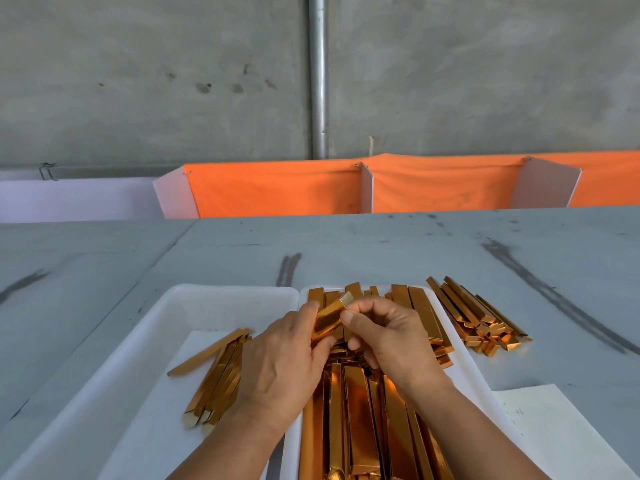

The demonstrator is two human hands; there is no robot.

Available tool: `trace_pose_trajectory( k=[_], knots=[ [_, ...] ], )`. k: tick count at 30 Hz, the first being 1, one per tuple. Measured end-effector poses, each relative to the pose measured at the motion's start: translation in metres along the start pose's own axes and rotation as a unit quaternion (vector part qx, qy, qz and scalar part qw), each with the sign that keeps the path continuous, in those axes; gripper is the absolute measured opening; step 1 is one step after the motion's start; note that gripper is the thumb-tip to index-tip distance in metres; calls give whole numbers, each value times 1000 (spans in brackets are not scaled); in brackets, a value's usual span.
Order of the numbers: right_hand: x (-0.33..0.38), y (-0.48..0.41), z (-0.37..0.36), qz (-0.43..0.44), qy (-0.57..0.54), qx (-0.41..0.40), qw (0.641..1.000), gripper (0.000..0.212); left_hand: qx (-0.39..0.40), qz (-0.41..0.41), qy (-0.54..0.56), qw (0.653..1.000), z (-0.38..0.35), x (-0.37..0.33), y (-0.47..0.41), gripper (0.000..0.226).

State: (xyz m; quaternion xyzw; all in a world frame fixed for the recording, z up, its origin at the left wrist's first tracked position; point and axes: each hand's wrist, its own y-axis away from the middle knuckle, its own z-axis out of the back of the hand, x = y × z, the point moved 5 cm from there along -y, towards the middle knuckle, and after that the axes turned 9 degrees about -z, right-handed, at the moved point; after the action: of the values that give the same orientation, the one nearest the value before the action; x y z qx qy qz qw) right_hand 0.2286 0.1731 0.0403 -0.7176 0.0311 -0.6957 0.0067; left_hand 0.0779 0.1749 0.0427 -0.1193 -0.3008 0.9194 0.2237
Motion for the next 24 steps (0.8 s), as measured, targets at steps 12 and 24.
trace_pose_trajectory(
  k=[12, 24],
  knots=[
    [-2, -2, 5, 2, 41, -46, 998, 9, 47, 0, -50, 998, -5, -1, -1, 41],
    [5, 2, -3, 40, 84, 0, 996, 18, 54, -6, -78, 995, 0, -5, -1, 59]
  ],
)
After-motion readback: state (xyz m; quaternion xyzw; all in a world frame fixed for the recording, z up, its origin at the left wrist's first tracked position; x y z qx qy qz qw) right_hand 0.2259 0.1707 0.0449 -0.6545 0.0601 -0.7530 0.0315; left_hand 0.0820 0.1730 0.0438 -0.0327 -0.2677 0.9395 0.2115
